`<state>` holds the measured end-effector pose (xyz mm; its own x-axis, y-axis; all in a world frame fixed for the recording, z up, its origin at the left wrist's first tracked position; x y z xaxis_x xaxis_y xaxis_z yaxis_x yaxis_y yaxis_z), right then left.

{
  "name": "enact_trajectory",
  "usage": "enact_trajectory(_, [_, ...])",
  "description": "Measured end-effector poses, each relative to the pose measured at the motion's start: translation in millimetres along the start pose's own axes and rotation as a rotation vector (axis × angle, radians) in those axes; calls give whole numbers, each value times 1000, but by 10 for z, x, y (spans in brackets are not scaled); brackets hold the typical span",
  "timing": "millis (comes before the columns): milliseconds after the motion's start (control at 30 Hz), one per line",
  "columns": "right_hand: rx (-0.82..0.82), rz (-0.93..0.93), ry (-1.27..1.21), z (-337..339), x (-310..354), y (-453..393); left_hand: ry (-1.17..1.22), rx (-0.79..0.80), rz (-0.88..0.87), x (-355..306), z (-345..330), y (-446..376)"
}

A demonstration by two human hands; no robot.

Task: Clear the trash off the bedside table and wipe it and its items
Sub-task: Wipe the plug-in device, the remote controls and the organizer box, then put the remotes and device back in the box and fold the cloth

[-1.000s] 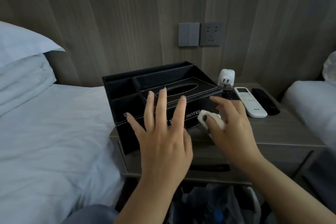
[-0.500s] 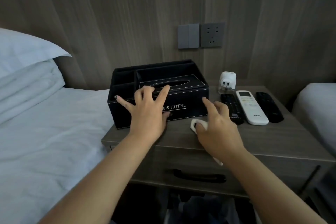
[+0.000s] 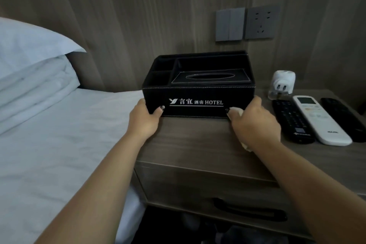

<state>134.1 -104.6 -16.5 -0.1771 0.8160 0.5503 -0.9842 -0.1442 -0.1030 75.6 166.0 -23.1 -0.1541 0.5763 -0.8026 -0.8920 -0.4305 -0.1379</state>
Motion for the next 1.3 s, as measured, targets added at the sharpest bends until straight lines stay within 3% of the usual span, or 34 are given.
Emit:
enact_trajectory(533, [-75,-125,48,-71,42,-479,-164,122,-20,-162,-148,-421])
enact_trajectory(1300, [-120,-84,4,-74,85,-635,-268,159,28,-203,-251,-647])
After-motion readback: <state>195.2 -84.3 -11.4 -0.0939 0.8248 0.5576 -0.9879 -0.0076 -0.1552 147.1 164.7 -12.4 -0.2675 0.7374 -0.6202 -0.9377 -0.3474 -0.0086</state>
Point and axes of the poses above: each hand's wrist, its own y-axis away from the middle knuckle, its own z-axis out of the back of the hand, x = y × z, the point moved 2 cm from there along -y, towards the middle knuckle, and after that the axes turned 14 degrees about x, right-handed, at the moved point
